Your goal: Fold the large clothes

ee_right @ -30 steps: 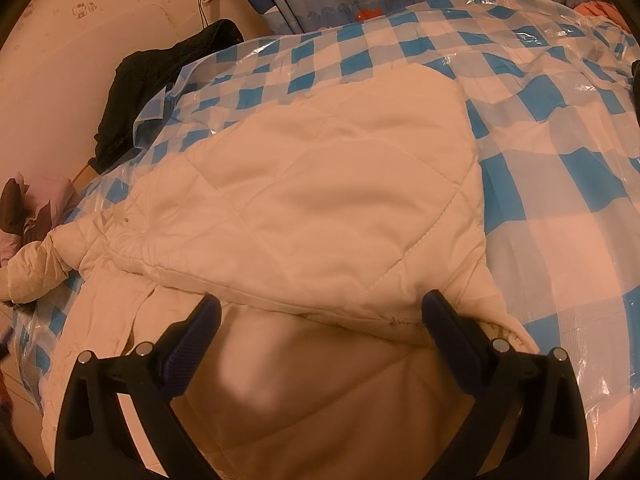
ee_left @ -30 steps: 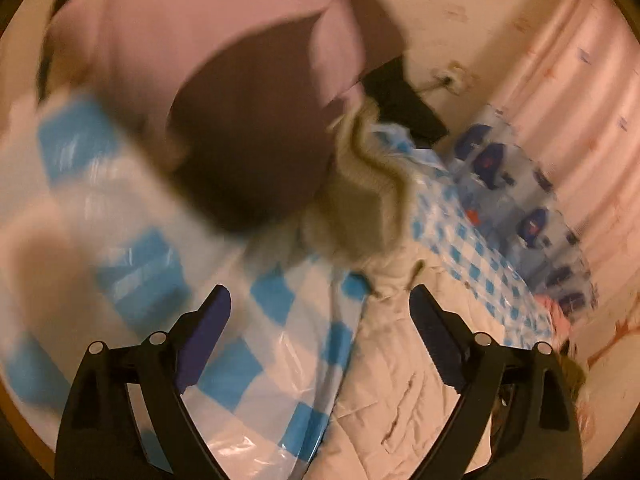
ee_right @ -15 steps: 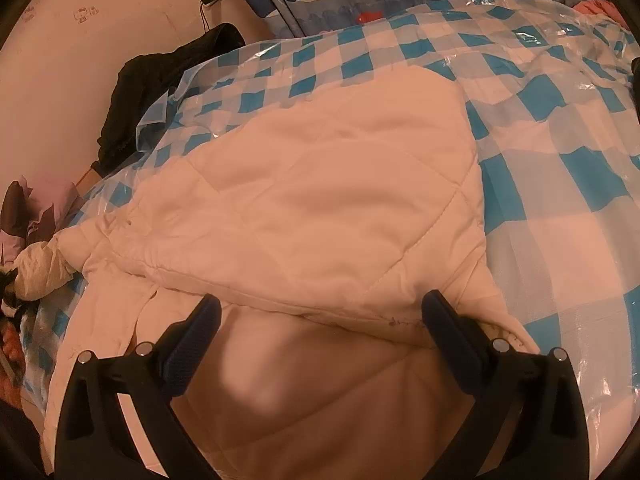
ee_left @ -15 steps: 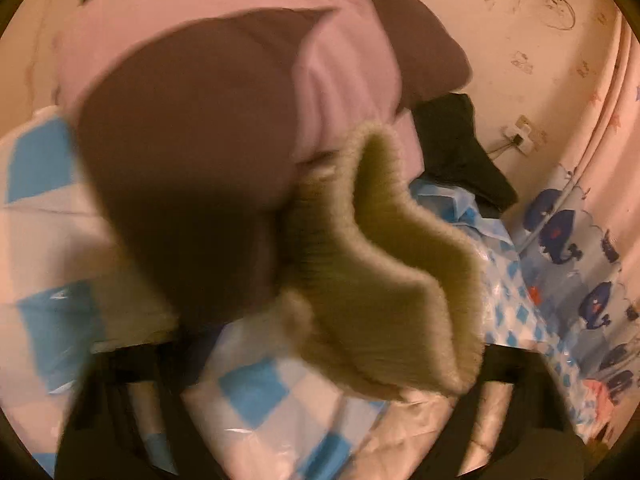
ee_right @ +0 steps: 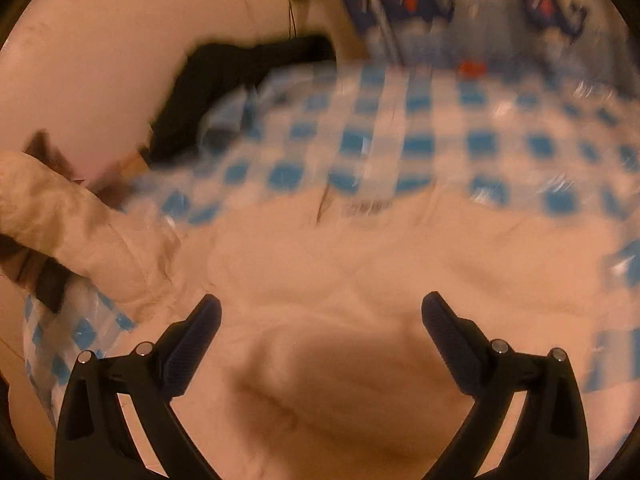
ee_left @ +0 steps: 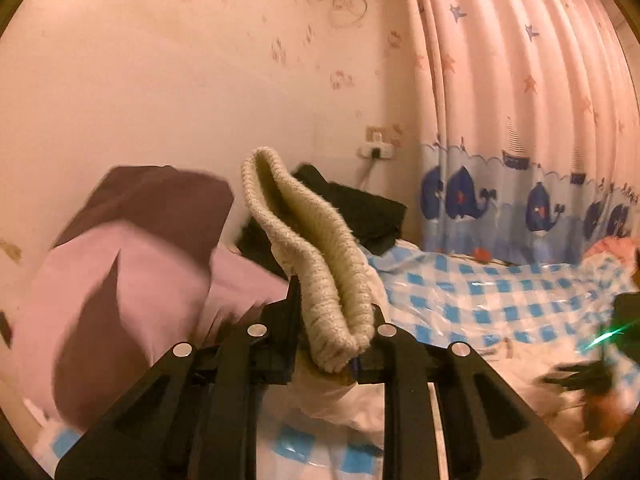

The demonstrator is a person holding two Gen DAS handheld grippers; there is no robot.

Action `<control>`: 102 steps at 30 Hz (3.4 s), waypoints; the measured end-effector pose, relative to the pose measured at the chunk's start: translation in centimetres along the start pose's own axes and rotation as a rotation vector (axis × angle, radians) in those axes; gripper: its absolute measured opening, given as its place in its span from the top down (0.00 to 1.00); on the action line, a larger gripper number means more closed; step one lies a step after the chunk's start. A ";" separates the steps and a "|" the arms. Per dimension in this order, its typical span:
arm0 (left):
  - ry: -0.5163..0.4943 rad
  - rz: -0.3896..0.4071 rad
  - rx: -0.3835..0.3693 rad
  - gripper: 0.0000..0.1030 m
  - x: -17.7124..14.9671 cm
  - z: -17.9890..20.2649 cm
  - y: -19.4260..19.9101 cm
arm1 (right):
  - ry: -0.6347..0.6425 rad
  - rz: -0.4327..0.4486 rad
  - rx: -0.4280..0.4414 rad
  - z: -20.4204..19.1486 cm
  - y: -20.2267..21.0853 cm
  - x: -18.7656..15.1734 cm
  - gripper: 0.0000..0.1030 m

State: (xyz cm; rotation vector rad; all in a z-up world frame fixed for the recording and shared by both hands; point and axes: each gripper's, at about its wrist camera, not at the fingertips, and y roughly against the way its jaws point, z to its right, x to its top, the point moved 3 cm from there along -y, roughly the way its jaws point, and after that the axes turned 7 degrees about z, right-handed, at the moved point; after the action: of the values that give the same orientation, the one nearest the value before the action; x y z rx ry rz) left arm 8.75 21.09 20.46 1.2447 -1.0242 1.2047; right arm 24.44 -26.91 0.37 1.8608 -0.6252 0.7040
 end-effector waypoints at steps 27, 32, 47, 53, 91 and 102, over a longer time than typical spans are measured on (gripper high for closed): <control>0.181 -0.193 -0.213 0.87 -0.7 -8.9 -10.8 | 0.294 -0.172 -0.113 -15.2 -11.8 0.4 0.05; 0.212 -0.116 -0.291 0.87 2.0 -7.1 -8.7 | 0.294 -0.286 -0.108 -15.4 -13.1 0.4 0.05; -0.019 -0.142 -0.715 0.87 4.1 23.5 -8.3 | -0.582 -0.118 0.440 7.1 3.2 -0.3 0.05; -0.070 -0.353 -0.881 0.87 -7.8 38.9 -10.4 | -0.845 0.028 0.738 13.7 7.2 -1.2 0.05; -0.160 -0.724 -0.343 0.14 -26.4 26.6 -21.0 | -0.475 -0.208 0.202 19.8 5.3 -4.1 0.79; -0.180 -0.560 -0.346 0.14 -21.9 26.8 -19.9 | -0.380 0.122 0.118 20.1 14.3 0.5 0.35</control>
State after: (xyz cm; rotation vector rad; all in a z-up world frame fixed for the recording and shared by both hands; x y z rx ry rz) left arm 27.64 -6.42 -1.44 1.2601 -0.8818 0.4701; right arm 18.69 -50.74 3.15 2.1004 -0.9649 0.4737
